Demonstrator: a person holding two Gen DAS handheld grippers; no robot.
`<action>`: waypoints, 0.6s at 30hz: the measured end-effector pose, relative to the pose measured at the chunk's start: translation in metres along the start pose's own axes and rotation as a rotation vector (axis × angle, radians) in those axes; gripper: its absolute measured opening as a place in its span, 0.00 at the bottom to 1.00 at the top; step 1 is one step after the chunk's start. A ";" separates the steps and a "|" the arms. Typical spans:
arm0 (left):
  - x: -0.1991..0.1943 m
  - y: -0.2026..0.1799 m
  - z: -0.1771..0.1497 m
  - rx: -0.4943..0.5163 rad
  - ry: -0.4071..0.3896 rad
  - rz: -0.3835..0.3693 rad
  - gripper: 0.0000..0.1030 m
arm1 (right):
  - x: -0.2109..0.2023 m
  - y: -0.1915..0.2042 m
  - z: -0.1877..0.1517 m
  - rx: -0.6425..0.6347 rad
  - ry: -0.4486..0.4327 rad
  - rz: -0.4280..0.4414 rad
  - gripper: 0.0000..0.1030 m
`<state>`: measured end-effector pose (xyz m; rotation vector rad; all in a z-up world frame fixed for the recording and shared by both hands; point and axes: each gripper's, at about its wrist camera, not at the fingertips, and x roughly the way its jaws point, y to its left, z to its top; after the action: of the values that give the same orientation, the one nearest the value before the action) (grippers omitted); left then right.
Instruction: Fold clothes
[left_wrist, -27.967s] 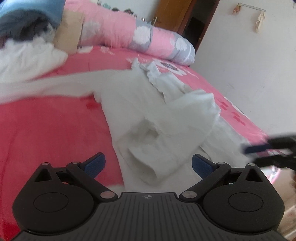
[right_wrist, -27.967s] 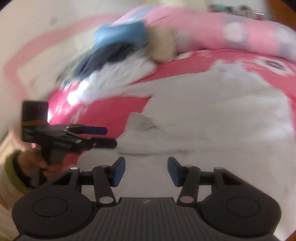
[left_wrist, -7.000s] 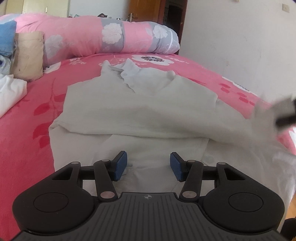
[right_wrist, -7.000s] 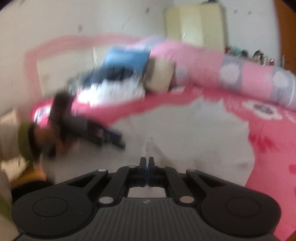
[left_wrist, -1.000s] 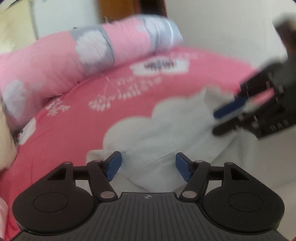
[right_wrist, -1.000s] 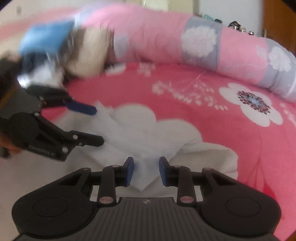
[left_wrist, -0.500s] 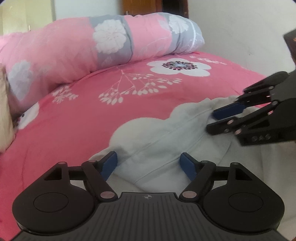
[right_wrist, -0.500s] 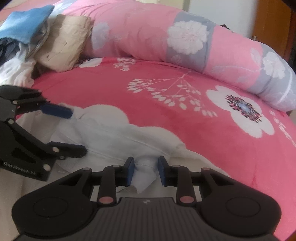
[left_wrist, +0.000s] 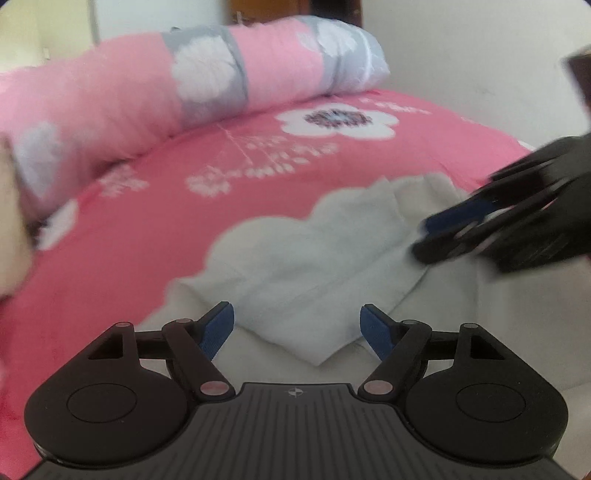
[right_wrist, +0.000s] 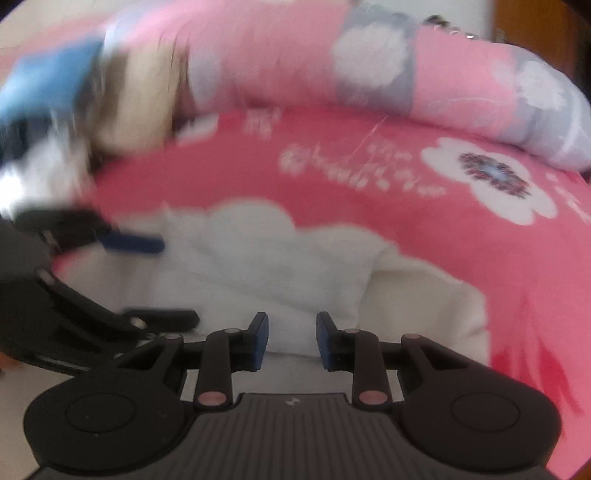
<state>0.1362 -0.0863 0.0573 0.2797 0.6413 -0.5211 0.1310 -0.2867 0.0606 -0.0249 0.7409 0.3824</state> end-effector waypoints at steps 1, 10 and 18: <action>-0.018 0.002 0.002 0.001 -0.016 0.000 0.74 | -0.016 0.000 0.003 0.025 -0.024 0.005 0.29; -0.240 -0.019 -0.061 -0.094 -0.156 -0.010 0.96 | -0.263 0.012 -0.095 0.192 -0.165 -0.085 0.44; -0.345 -0.066 -0.165 -0.416 -0.220 -0.104 0.97 | -0.380 0.040 -0.213 0.659 -0.382 0.171 0.66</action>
<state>-0.2156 0.0539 0.1418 -0.2016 0.5367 -0.4970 -0.2775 -0.4089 0.1592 0.7179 0.4620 0.2788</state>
